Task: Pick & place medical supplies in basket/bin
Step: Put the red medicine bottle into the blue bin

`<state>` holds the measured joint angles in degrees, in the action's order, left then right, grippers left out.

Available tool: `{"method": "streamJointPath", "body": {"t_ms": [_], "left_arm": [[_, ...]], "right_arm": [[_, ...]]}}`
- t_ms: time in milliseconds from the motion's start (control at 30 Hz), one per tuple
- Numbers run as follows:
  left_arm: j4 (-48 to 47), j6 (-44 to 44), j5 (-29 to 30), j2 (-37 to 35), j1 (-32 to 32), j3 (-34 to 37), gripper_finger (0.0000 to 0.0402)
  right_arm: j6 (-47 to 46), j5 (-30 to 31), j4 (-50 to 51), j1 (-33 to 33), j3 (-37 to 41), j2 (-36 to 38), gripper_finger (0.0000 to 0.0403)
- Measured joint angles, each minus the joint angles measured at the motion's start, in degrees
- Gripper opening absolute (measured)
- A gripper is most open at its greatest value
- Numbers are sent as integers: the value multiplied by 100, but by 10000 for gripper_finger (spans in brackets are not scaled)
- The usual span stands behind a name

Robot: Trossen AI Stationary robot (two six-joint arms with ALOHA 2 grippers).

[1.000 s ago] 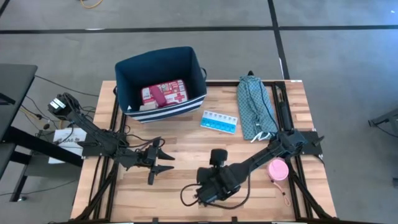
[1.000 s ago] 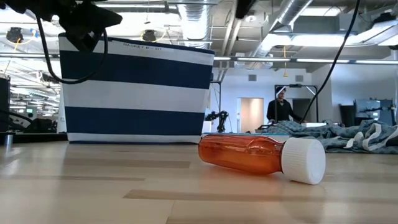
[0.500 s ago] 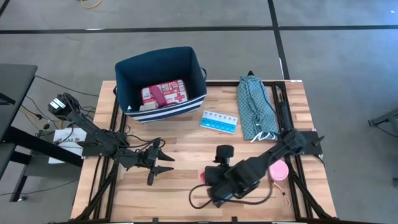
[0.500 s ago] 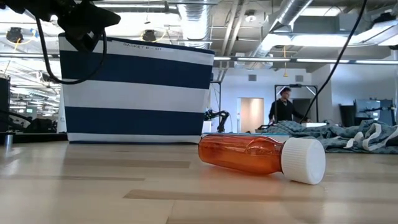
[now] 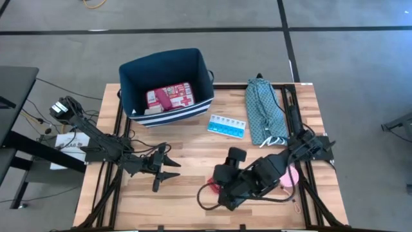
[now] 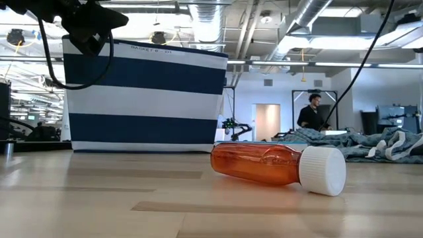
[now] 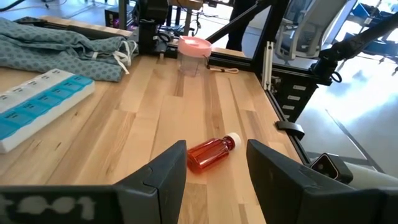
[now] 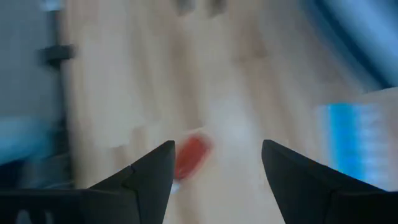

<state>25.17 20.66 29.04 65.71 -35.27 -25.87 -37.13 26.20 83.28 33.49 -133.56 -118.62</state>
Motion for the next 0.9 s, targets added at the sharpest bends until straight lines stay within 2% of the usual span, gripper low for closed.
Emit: {"method": "streamJointPath", "body": {"t_ms": [167,267,367,700,900], "left_arm": [[7,2,2,2,2,0,157],[26,2,3,2,2,0,157],[23,2,13,4,2,0,157],[-11,5,11,4,2,0,157],[-179,7,-24,3,2,0,157]], "right_arm": [[-12,-1507,-172,-183,14,-176,235],[-12,-2131,-203,-279,17,-230,235],[-12,-2334,-456,-401,17,-278,235],[-154,-2472,-1300,-638,17,-290,235],[-272,-2676,-1340,-747,17,-290,235]]}}
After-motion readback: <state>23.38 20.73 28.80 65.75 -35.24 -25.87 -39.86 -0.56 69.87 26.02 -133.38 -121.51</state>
